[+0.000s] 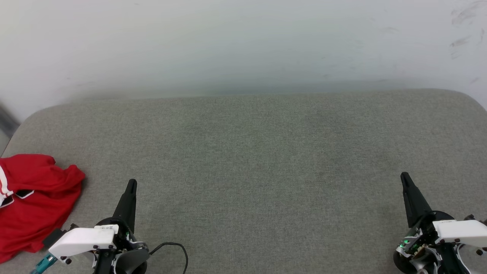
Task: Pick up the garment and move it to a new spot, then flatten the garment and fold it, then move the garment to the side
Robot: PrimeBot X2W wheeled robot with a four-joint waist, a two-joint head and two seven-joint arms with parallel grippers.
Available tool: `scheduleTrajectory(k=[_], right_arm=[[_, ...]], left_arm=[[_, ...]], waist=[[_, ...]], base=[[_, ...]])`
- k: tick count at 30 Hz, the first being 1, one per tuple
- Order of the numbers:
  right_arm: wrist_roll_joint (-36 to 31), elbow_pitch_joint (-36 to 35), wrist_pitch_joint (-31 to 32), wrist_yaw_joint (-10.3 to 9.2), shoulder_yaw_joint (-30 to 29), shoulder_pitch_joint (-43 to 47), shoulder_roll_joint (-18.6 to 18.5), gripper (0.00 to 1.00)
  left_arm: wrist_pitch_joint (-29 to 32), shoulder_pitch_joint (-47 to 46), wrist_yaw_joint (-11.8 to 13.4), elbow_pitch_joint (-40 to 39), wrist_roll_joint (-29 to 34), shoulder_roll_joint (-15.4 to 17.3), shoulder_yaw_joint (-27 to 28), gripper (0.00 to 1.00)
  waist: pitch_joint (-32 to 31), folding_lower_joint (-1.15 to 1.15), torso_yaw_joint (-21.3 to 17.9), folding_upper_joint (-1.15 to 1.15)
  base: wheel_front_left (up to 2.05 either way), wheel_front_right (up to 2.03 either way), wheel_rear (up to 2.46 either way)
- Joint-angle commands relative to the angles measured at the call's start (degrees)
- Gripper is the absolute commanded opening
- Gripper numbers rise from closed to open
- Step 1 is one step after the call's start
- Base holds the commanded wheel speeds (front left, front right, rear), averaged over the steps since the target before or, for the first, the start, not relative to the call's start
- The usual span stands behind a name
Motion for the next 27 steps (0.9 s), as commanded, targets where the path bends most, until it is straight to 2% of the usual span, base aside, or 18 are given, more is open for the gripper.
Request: scheduleTrajectory(k=[1, 26, 27], right_arm=[[-0.34, 0.04, 0.04, -0.02, -0.04, -0.69, 0.14, 0.00], [-0.34, 0.04, 0.04, -0.02, -0.04, -0.69, 0.15, 0.00], [0.00, 0.00, 0.00, 0.00, 0.00, 0.00, 0.01, 1.00]], left_arm=[[0.24, -0.31, -0.23, -0.02, 0.00, -0.06, 0.10, 0.00], [0.25, -0.31, -0.23, -0.02, 0.00, -0.06, 0.07, 0.00], [-0.01, 0.00, 0.00, 0.00, 0.00, 0.00, 0.00, 1.00]], waist=[[0.00, 0.00, 0.00, 0.00], [0.00, 0.00, 0.00, 0.00], [0.00, 0.00, 0.00, 0.00]], base=[[0.00, 0.00, 0.00], [0.00, 0.00, 0.00], [0.00, 0.00, 0.00]])
